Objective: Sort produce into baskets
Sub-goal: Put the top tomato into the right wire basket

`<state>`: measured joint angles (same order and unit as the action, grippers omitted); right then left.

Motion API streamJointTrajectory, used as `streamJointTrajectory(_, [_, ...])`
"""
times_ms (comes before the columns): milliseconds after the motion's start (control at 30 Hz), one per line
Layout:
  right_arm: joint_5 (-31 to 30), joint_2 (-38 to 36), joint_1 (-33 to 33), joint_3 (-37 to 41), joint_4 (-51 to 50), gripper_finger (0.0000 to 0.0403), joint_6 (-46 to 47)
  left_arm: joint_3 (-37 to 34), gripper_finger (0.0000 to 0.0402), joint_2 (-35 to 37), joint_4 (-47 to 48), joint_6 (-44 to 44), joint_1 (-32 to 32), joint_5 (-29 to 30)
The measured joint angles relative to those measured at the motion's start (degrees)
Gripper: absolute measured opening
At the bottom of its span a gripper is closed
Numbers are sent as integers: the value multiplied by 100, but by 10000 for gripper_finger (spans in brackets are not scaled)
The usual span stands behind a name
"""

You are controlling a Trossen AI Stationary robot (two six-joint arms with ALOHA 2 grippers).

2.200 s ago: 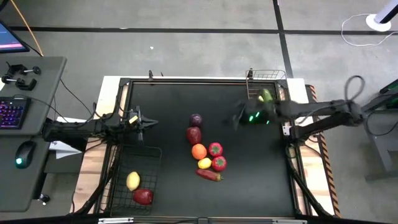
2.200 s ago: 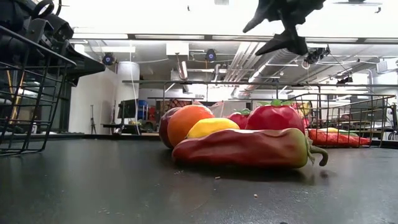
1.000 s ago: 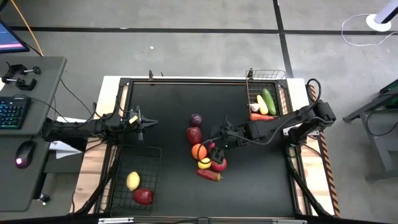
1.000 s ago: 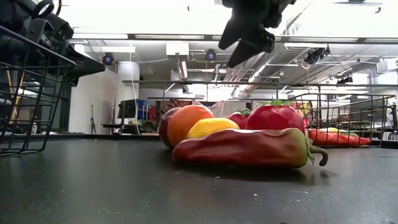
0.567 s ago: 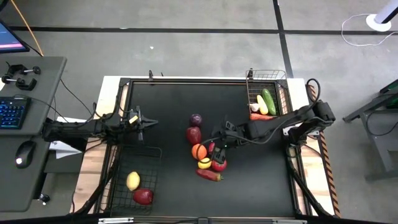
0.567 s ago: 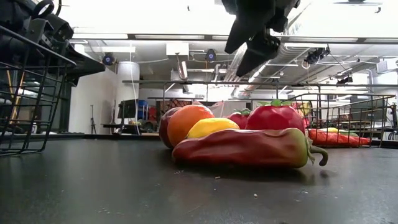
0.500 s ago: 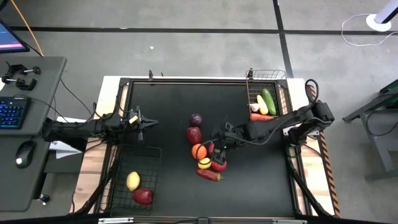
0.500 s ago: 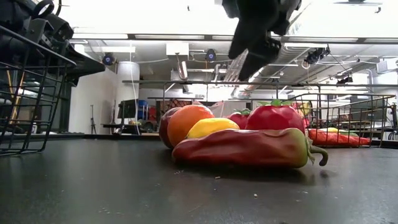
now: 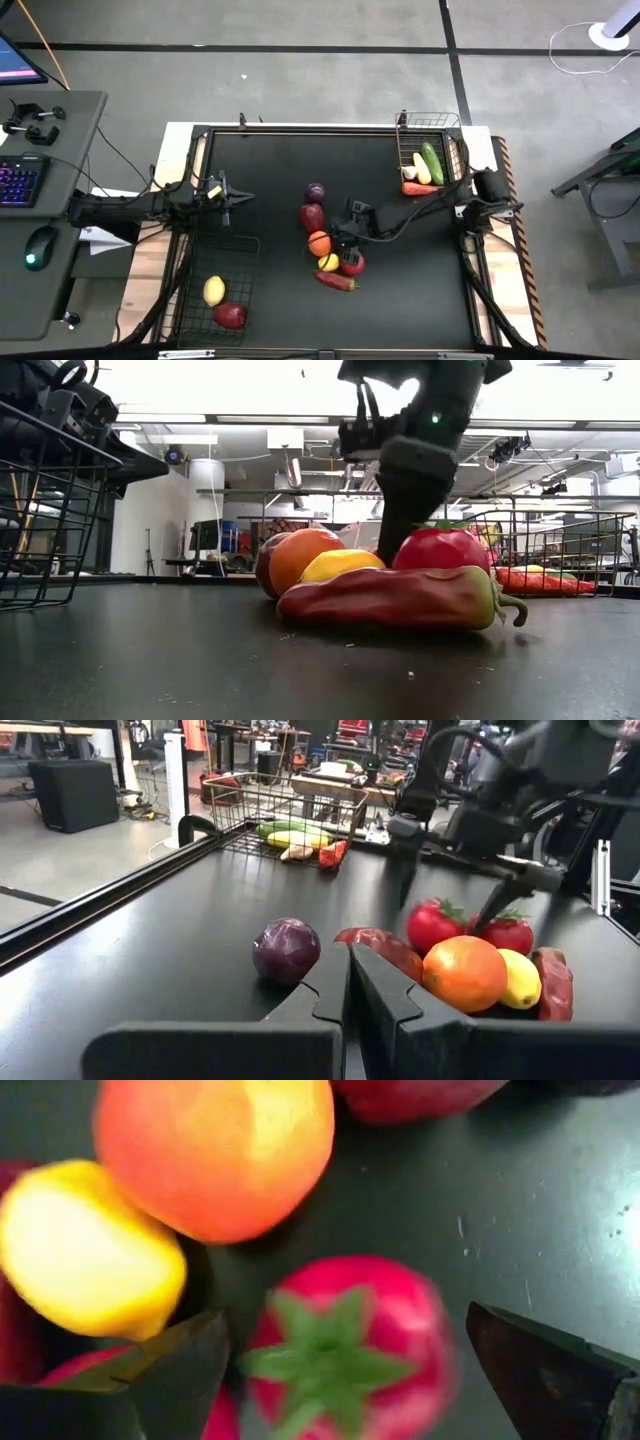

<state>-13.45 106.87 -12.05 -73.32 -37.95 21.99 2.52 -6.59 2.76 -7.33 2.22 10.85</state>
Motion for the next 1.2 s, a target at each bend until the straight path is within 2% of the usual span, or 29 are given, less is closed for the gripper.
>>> streamJointTrajectory(333, [148, 416, 26, 0, -21, 385, 257, 0, 0, 0, 1, 0, 2, 0])
streamJointTrajectory(400, [154, 420, 43, -5, -34, 369, 374, 0, 0, 0, 2, 0, 1, 0])
streamJointTrajectory(500, [69, 356, 80, -208, -398, 321, 424, 0, 0, 0, 2, 0, 0, 0])
streamJointTrajectory(600, [-421, 105, 82, -582, -745, 274, 224, 0, 0, 0, 0, 0, 0, 0])
streamJointTrajectory(733, [-1499, -328, 92, -1061, -1414, 273, -231, 0, 0, 0, -2, 0, 2, -1])
streamJointTrajectory(833, [-2330, -741, 194, -1139, -2149, 273, -264, 0, 0, 0, 2, 0, 1, 0])
streamJointTrajectory(900, [-2741, -1083, 344, -1035, -2806, 281, 165, 0, 0, 0, 2, 0, 0, -2])
streamJointTrajectory(1033, [-3243, -1978, 749, -414, -4009, 297, 1743, 0, 0, 0, 2, 0, 0, 0])
streamJointTrajectory(1200, [-3200, -3372, 1634, 655, -4221, 300, 3661, 0, 0, 0, 1, 0, 1, 0])
